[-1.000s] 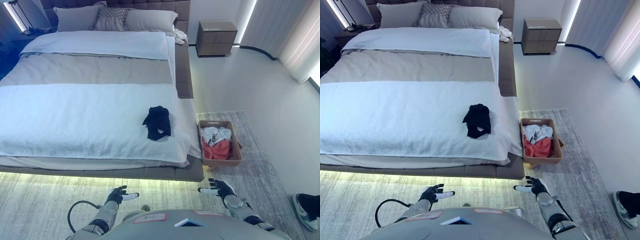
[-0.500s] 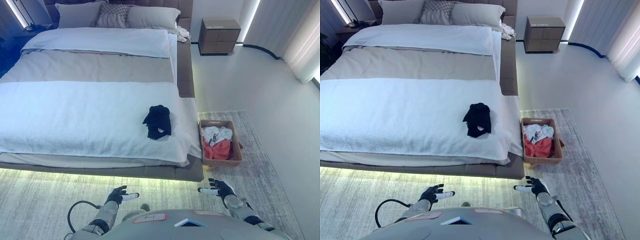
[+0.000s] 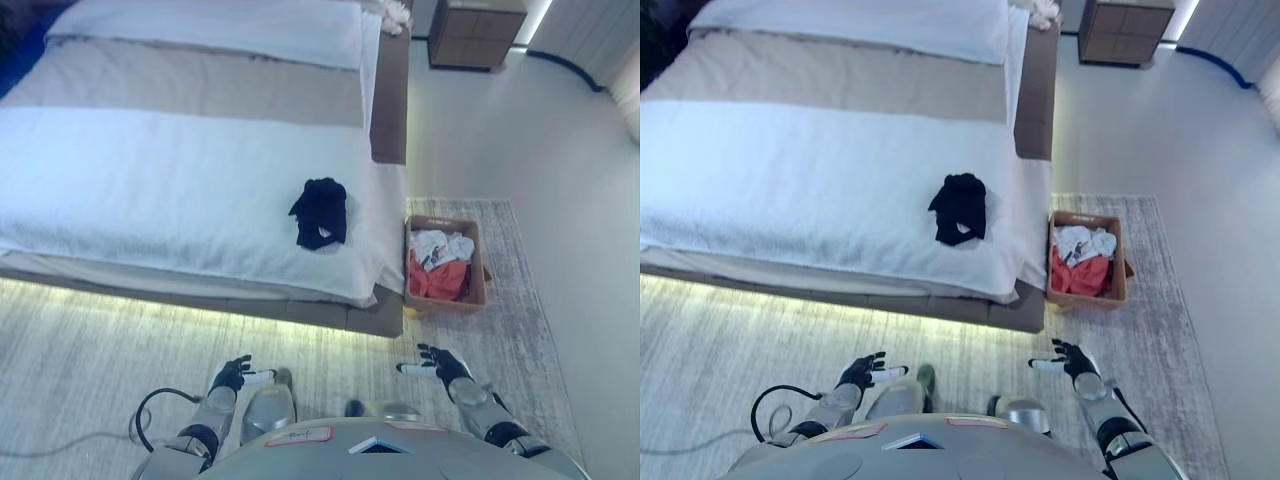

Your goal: Put the clothes on the bed into the basket.

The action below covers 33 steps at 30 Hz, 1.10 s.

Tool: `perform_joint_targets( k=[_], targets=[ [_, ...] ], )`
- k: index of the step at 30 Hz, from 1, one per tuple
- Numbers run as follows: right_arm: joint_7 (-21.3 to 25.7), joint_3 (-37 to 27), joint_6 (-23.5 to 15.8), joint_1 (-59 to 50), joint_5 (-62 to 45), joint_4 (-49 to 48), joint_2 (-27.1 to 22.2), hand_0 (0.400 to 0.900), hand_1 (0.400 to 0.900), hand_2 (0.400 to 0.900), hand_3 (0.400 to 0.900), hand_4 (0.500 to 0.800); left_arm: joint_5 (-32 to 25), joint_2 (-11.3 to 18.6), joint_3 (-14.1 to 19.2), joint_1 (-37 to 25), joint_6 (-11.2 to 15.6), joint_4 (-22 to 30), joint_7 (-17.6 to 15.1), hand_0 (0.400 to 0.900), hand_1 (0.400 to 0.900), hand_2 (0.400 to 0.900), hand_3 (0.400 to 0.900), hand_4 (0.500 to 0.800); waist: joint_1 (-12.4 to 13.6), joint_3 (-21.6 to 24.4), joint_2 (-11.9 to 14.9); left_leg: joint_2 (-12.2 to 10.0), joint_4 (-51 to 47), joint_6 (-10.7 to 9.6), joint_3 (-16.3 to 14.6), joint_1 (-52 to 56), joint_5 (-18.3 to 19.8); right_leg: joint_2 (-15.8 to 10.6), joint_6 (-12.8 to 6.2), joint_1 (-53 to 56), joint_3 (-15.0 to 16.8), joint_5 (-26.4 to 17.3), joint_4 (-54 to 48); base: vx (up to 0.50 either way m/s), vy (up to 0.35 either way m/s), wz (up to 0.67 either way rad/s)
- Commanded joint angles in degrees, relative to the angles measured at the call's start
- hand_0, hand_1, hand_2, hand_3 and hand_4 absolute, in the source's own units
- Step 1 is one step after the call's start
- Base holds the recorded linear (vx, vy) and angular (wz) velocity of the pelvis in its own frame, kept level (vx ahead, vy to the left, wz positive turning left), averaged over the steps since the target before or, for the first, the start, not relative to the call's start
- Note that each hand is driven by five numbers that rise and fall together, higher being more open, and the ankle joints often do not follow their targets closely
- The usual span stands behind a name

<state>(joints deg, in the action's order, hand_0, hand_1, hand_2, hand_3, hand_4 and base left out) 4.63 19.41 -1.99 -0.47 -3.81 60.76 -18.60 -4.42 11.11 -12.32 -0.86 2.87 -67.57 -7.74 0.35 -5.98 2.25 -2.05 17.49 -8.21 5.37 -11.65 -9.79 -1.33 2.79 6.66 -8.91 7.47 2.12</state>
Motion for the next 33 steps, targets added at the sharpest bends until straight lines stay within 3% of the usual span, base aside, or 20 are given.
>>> perform_joint_targets(
  k=[1,4,8,10,11,12,15,18,20,22,23,26,28,30,33],
  targets=[
    [2.6,0.6,-3.8,-3.5,-0.1,-3.2,-3.2,0.900,0.900,0.900,0.900,0.800,-0.4,1.4,-0.7,-2.5,1.2,-1.6,-3.0,0.900,0.900,0.900,0.900,0.800,-0.3,0.1,1.1,4.3,10.7,4.7,-3.4,-5.9,9.6,-0.2,-3.26,-0.2,2.4,-1.6,-1.9,0.13,0.014,0.11],
    [3.2,0.6,-3.7,-4.3,-0.4,-2.2,-3.0,0.900,0.900,0.900,0.900,0.800,-1.3,1.6,0.3,-2.0,1.0,-2.6,-3.0,0.900,0.900,0.900,0.900,0.800,0.6,1.0,0.9,3.6,1.7,5.1,-5.7,-8.6,8.1,0.5,-3.58,1.1,2.4,-0.8,-2.9,0.21,0.040,-0.04],
    [3.8,1.1,-4.0,-5.1,-0.2,-2.4,-2.9,0.900,0.900,0.900,0.900,0.800,-3.7,1.4,1.9,-1.6,1.2,-3.7,-4.3,0.900,0.900,0.900,0.900,0.800,1.8,1.1,0.0,0.0,-16.0,3.4,-2.5,-8.8,0.9,1.0,-4.61,4.9,3.4,0.4,-5.0,0.29,0.131,-0.17],
    [3.7,1.1,-4.0,-5.6,-0.2,-2.6,-2.6,0.900,0.900,0.900,0.900,0.800,-4.3,1.3,2.5,-1.5,1.2,-3.8,-4.5,0.900,0.900,0.900,0.900,0.800,2.2,1.7,-0.4,-1.7,-19.1,2.2,-2.7,-9.0,-1.3,0.1,-5.51,6.9,4.9,1.6,-5.1,0.37,0.228,-0.37],
    [3.4,1.1,-3.9,-5.2,-0.2,-3.2,-2.3,0.900,0.900,0.900,0.900,0.800,-4.3,1.2,2.7,-0.9,1.0,-3.8,-4.6,0.900,0.900,0.900,0.900,0.800,2.3,2.6,-0.4,-2.0,-18.8,2.9,-4.2,-8.0,-1.0,-0.7,-6.10,8.0,5.6,2.2,-4.8,0.43,0.294,-0.24],
    [3.4,0.6,-3.9,-4.5,-0.1,-3.8,-1.9,0.900,0.900,0.900,0.900,0.800,-4.2,1.3,2.8,-0.8,0.9,-3.6,-4.5,0.900,0.900,0.900,0.900,0.800,2.1,3.6,-0.6,-1.8,-19.1,2.7,-5.6,-7.0,-3.1,-1.8,-6.54,9.2,4.7,2.8,-4.8,0.47,0.335,-0.10],
    [3.1,0.1,-3.6,-4.2,-0.6,-2.7,-0.9,0.900,0.900,0.900,0.900,0.800,-2.3,2.3,1.7,-1.4,0.9,-3.9,-3.8,0.900,0.900,0.900,0.900,0.800,2.7,7.1,1.2,1.0,-19.1,4.8,-7.6,-4.7,-1.1,-6.1,-8.96,7.3,4.5,1.9,1.0,0.51,0.323,-0.16],
    [3.1,0.8,-3.5,-4.9,0.5,-3.2,-0.6,0.900,0.900,0.900,0.900,0.800,-0.7,3.8,0.4,-2.2,1.0,-1.7,-3.0,0.900,0.900,0.900,0.900,0.800,2.7,8.5,2.1,4.1,-18.5,8.0,-8.4,-2.7,2.1,-9.4,-10.02,0.6,5.4,-6.7,15.7,0.36,0.317,0.00],
    [4.0,1.3,-3.6,-6.5,0.8,-5.9,-0.8,0.900,0.900,0.900,0.900,0.800,-1.1,5.7,0.4,-3.6,1.2,0.1,-3.2,0.900,0.900,0.900,0.900,0.800,2.2,6.7,2.0,5.7,-18.2,10.3,-8.3,-0.6,3.8,-10.3,-9.25,-5.9,5.4,-14.4,30.3,0.21,0.322,0.03],
    [5.7,2.2,-3.6,-9.0,1.8,-6.9,-0.8,0.900,0.900,0.900,0.900,0.800,-1.9,6.5,0.3,-5.0,1.2,0.1,-3.7,0.900,0.900,0.900,0.900,0.800,1.8,4.7,1.6,6.4,-19.6,11.0,-8.2,2.9,5.4,-11.9,-9.13,-9.9,2.0,-14.6,35.3,0.19,0.274,-0.01],
    [6.8,2.8,-3.4,-11.4,2.9,-8.4,-1.1,0.900,0.900,0.900,0.900,0.800,-2.3,7.3,0.2,-6.5,1.2,0.4,-4.4,0.900,0.900,0.900,0.900,0.800,1.7,3.5,1.1,5.8,-21.2,11.3,-8.3,4.4,5.3,-12.8,-8.09,-12.7,-1.1,-12.1,35.1,0.18,0.167,0.05],
    [8.6,4.0,-2.9,-16.7,4.2,-10.2,-2.0,0.900,0.900,0.900,0.900,0.800,-3.4,7.8,-0.4,-9.1,1.4,0.5,-5.6,0.900,0.900,0.900,0.900,0.800,1.6,1.2,0.5,4.8,-22.5,10.3,-7.5,6.8,5.6,-13.3,-7.33,-14.9,-5.4,-7.3,26.3,0.16,0.038,0.12],
    [9.5,4.8,-2.2,-19.5,6.2,-12.4,-3.0,0.900,0.900,0.900,0.900,0.800,-3.4,7.3,-1.0,-9.6,1.7,0.8,-5.8,0.900,0.900,0.900,0.900,0.800,1.3,0.3,0.5,4.2,-22.5,9.5,-6.8,7.4,6.2,-13.6,-8.40,-14.6,-6.0,-8.3,16.3,0.12,-0.073,0.18],
    [10.5,5.4,-1.6,-21.5,8.4,-12.0,-3.9,0.900,0.900,0.900,0.900,0.800,-3.5,7.0,-1.1,-10.1,2.0,0.5,-5.9,0.900,0.900,0.900,0.900,0.800,1.0,0.0,1.0,4.0,-22.5,8.7,-6.4,7.4,6.8,-12.9,-10.16,-15.2,-4.0,-12.0,4.7,0.15,-0.138,0.25],
    [11.2,5.9,-0.4,-24.3,10.7,-11.2,-5.1,0.900,0.900,0.900,0.900,0.800,-4.1,6.9,-1.4,-11.1,2.3,0.6,-5.5,0.900,0.900,0.900,0.900,0.800,0.0,-0.9,2.3,3.6,-22.5,7.4,-5.0,7.8,7.7,-12.0,-12.94,-18.8,4.1,-18.9,-4.0,0.15,-0.167,0.57]
  ],
)
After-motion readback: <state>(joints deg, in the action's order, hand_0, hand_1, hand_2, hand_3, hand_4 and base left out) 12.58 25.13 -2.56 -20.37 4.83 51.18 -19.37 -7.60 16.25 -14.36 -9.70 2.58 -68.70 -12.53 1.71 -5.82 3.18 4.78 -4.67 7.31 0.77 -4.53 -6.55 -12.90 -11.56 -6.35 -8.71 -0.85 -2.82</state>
